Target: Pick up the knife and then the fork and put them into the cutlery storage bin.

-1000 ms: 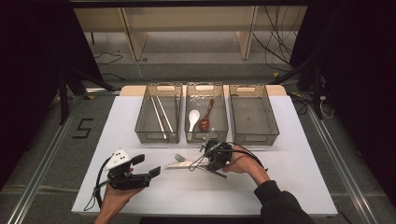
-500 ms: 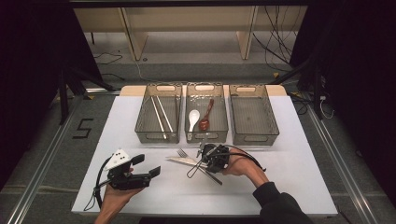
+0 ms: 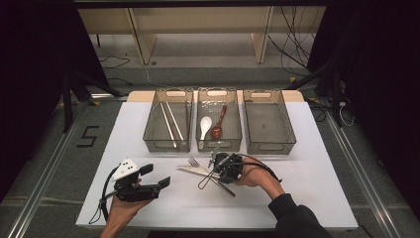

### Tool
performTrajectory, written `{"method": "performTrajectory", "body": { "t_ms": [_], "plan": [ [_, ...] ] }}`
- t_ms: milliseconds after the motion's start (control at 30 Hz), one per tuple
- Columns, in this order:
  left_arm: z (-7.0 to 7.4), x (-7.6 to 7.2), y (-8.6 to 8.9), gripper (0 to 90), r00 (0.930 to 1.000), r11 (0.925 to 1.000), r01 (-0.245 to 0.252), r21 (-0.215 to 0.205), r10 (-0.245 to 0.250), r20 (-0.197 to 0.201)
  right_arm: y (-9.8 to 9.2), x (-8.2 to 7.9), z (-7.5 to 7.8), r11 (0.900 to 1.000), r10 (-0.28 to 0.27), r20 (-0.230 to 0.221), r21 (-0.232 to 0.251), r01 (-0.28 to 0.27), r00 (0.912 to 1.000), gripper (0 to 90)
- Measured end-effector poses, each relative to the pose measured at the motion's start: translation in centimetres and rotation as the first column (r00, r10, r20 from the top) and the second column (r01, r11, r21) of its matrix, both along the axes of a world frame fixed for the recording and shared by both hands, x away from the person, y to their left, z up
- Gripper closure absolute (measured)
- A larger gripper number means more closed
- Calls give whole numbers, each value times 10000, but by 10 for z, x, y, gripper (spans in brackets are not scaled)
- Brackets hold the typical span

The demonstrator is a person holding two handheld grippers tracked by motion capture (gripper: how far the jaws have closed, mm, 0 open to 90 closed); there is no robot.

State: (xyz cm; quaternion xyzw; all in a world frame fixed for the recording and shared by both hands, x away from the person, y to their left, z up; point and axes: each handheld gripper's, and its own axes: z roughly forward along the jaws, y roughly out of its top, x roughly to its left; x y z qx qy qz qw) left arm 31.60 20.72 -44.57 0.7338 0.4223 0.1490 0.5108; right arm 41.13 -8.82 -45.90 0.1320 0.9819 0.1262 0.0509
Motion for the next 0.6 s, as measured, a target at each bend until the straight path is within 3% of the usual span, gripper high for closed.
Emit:
{"method": "performTrajectory", "body": {
  "t_ms": [600],
  "plan": [
    [0,0,2,171,10000,10000,-51,5,51,6,-3,-1,4,9980,-188,-38,610,190,9998,803]
  ]
}}
